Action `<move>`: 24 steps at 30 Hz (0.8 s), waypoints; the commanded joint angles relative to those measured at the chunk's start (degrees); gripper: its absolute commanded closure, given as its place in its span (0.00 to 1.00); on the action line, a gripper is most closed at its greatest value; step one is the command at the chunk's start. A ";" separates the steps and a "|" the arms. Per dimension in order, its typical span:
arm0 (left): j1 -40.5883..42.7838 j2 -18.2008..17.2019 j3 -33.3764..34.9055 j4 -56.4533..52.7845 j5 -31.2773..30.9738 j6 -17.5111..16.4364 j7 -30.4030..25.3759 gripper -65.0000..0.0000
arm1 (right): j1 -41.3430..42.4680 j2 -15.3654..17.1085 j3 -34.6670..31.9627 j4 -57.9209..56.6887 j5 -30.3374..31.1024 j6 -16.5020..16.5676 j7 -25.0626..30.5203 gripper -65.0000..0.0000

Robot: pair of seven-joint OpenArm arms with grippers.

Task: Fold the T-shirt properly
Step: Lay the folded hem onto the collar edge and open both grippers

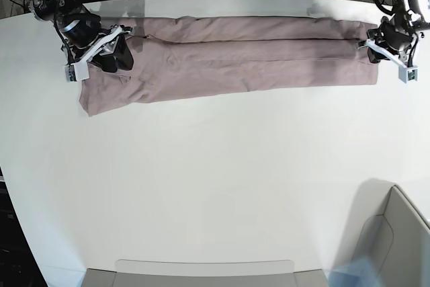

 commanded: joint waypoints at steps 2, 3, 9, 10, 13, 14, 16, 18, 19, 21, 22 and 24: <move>-0.23 -1.12 -0.34 -1.16 -0.38 -0.03 -0.92 0.67 | 0.23 0.51 0.12 0.77 0.46 0.33 1.28 0.62; -0.32 -1.12 -0.34 -2.48 -0.47 -0.12 -1.01 0.67 | 0.23 0.51 0.12 0.77 0.46 0.33 1.28 0.62; -2.61 -2.09 -0.34 -9.51 -5.30 -0.20 -2.68 0.67 | 0.32 0.77 0.12 -0.20 0.46 0.33 1.28 0.62; -2.69 -2.53 -0.34 -10.48 -5.92 -0.20 -3.38 0.67 | 0.32 1.39 0.12 -0.37 0.46 0.33 1.28 0.62; -2.78 -2.79 -0.26 -11.27 -8.64 -0.20 -3.82 0.67 | 0.14 1.74 0.12 -0.37 0.46 0.33 1.28 0.62; -2.78 -2.79 -0.26 -11.27 -9.35 -0.20 -3.74 0.67 | 0.14 1.74 0.12 -0.37 0.46 0.33 1.28 0.62; -2.78 -2.79 -0.26 -11.89 -9.61 -0.20 -3.65 0.67 | 0.14 1.74 0.21 -0.37 0.46 0.33 1.28 0.62; -2.87 -2.79 -0.08 -14.00 -8.99 -0.20 -4.09 0.67 | 0.14 1.74 0.21 -0.37 0.46 0.33 1.28 0.62; -3.22 -2.79 0.62 -15.14 -8.99 -0.20 -4.26 0.67 | 0.14 1.83 0.21 -0.37 0.46 0.33 1.28 0.62; -4.19 -3.14 1.85 -16.81 -8.99 -0.20 -5.58 0.67 | 0.23 2.27 0.21 -0.37 0.46 0.33 1.28 0.62; -4.36 -3.76 2.38 -17.34 -8.99 -0.20 -6.11 0.67 | 0.23 2.44 0.12 -0.37 0.46 0.33 1.28 0.62; -4.54 -4.64 3.96 -18.13 -8.99 -0.20 -7.08 0.67 | 0.32 2.62 0.12 -0.37 0.46 0.33 1.28 0.62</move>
